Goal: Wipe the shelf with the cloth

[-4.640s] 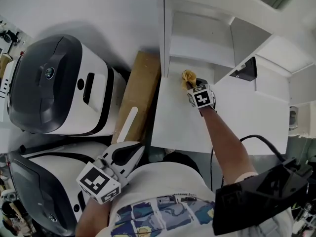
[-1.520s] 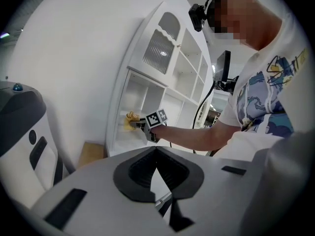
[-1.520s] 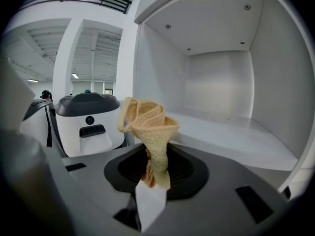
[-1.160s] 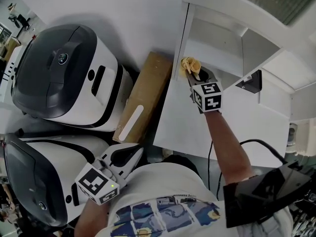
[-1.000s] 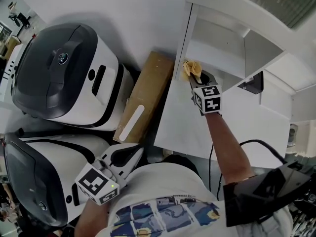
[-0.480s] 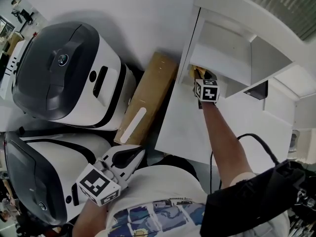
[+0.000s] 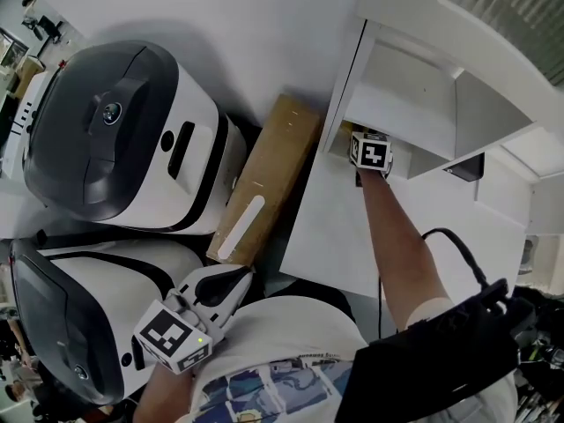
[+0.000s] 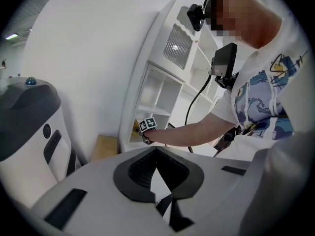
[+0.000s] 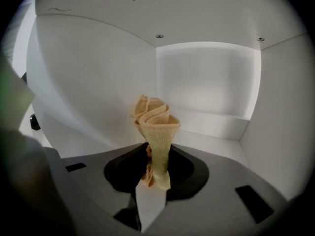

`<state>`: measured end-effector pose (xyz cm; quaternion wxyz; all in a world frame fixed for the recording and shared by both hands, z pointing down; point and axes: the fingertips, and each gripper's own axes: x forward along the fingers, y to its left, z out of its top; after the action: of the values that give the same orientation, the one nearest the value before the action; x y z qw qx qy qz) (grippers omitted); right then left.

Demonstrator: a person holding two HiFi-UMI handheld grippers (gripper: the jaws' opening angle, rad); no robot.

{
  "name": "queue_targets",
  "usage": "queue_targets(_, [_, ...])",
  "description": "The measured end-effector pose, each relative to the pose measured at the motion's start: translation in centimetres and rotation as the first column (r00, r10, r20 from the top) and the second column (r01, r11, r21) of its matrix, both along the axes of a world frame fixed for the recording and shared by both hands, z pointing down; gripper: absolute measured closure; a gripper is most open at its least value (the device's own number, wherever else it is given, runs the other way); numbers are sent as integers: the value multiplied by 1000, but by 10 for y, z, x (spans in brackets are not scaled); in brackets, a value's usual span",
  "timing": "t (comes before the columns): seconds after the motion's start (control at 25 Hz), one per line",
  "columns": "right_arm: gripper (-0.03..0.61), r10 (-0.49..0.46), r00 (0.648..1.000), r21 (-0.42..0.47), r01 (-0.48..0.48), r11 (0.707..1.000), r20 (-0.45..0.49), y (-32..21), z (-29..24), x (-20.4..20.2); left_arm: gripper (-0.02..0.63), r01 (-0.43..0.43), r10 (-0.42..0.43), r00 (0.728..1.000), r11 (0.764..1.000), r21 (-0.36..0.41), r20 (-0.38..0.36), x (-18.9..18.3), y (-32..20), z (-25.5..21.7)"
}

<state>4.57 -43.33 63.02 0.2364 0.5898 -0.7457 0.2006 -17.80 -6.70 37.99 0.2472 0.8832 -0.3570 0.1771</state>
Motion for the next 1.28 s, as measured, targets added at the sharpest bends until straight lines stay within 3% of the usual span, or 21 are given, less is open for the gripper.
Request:
queue_targets(0.12, [463, 52, 998, 3, -52, 999, -21, 2, 5, 27, 601, -16, 16, 1000, 1000, 4, -7, 3, -4, 1])
queue_targets(0.28, [463, 191, 978, -13, -193, 981, -80, 15, 0, 76, 601, -44, 44, 999, 999, 7, -11, 8, -7, -1])
queue_targets(0.44, [463, 234, 959, -10, -239, 971, -157, 21, 3, 99, 601, -68, 68, 998, 998, 3, -10, 12, -11, 0])
queue_targets(0.72, [462, 318, 942, 20, -318, 948, -105, 32, -2, 107, 601, -81, 81, 997, 997, 19, -7, 10, -10, -5])
queue_targets(0.84, [463, 285, 958, 41, -284, 958, -17, 34, -13, 87, 601, -77, 77, 997, 997, 18, -2, 7, -7, -6])
queue_targets(1.0, [462, 165, 984, 46, -169, 985, 71, 34, -18, 34, 601, -78, 78, 997, 997, 18, 4, 7, -3, -8])
queue_targets(1.28, [463, 25, 997, -3, -25, 1000, 67, 42, -3, -30, 601, -79, 78, 997, 997, 19, 17, 7, 6, -12])
